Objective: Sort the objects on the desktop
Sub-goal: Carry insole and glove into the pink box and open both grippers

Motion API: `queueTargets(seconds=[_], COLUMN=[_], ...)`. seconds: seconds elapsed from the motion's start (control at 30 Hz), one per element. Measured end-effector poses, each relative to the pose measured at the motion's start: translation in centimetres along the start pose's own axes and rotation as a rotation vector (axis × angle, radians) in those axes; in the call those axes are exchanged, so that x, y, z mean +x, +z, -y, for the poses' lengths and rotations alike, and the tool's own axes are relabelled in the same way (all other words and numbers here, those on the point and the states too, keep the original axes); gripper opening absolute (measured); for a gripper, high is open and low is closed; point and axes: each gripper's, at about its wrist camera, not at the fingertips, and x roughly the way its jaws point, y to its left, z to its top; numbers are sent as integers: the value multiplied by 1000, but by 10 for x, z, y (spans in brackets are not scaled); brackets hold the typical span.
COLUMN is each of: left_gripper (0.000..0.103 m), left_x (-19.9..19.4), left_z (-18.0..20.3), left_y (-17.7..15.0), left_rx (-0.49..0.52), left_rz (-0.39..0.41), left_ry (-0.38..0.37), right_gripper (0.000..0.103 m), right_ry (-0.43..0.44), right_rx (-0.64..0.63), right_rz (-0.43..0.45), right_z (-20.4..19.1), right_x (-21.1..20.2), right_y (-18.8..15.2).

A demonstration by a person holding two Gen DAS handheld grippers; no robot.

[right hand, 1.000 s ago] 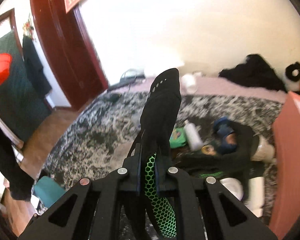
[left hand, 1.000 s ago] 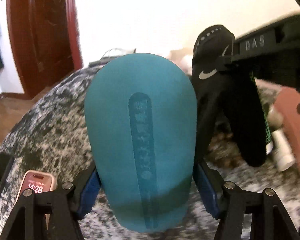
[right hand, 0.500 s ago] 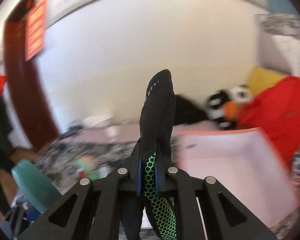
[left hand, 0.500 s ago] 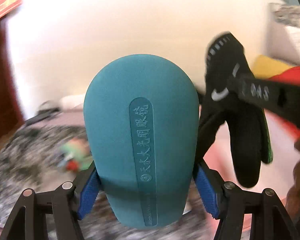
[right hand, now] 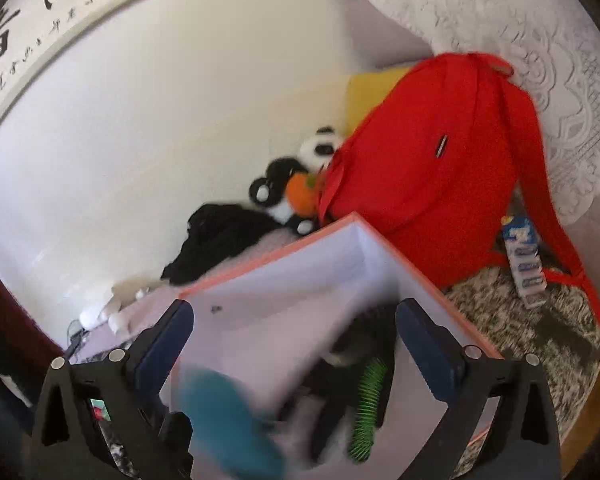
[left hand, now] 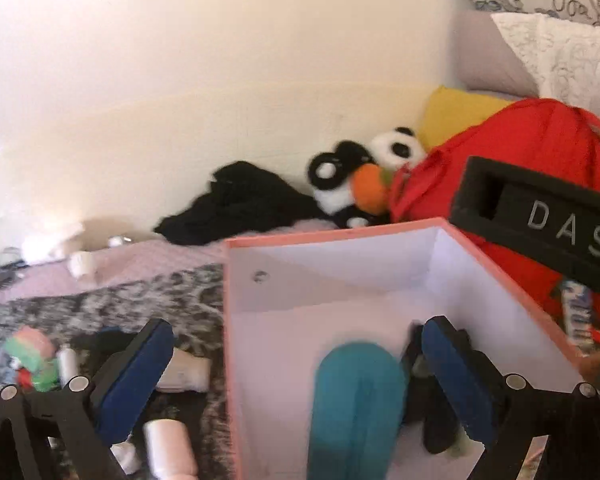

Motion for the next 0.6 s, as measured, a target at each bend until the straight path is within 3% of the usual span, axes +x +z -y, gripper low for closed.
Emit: queueTargets(seconds=[0.27, 0.4, 0.6], left_gripper=[102, 102, 102], left_x=[3, 2, 6], left_z=[-18, -43, -120], left_y=[-10, -23, -47], left_rx=[-74, -82, -154], left_rz=[-35, -36, -84], left_ry=[17, 106, 232], right_gripper=[103, 103, 103], right_ry=[14, 56, 147], right_rx=[-31, -50, -137], right_rz=[-10, -18, -48], right_z=[-11, -31, -87], right_x=[3, -2, -4], right_y=[-3, -12, -29])
